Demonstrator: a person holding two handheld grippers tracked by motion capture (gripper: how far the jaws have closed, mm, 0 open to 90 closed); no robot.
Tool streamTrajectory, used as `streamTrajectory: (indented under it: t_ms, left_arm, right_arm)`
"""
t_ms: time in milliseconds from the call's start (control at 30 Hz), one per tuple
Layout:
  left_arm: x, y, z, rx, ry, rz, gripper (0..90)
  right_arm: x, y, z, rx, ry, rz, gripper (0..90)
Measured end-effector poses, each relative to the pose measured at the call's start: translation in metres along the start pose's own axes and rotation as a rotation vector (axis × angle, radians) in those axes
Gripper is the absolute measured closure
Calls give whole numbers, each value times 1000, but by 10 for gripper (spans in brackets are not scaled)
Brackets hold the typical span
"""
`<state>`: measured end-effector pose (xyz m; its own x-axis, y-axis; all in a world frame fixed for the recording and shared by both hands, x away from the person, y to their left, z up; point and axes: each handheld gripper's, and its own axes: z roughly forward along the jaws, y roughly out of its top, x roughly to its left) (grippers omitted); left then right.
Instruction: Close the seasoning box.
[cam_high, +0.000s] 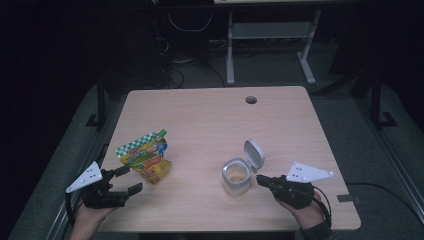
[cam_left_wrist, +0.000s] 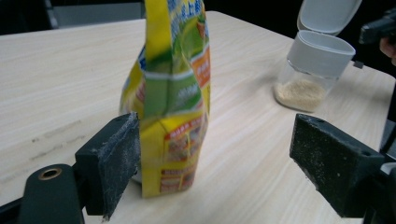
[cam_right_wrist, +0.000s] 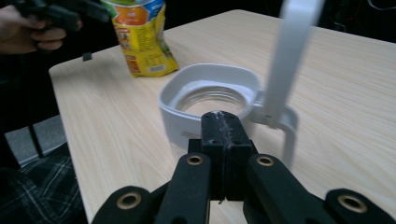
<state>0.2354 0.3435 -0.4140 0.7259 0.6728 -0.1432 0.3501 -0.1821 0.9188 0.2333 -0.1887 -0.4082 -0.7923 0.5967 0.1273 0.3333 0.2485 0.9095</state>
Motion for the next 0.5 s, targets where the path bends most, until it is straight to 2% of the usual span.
streamTrajectory:
  t_ms: [200,367,500]
  left_arm:
    - [0,-7,-7,9,2,-7,162]
    - [1,-10,-5,21,3,-12,161]
    - [-1,-11,-1,36,-4,-5,159]
  right_arm:
    - [-15,1,-8,-19,-59,7,892]
    - [-35,7,-9,-42,-118,39,894]
    - [-45,16,-2,-57,-116,54,895]
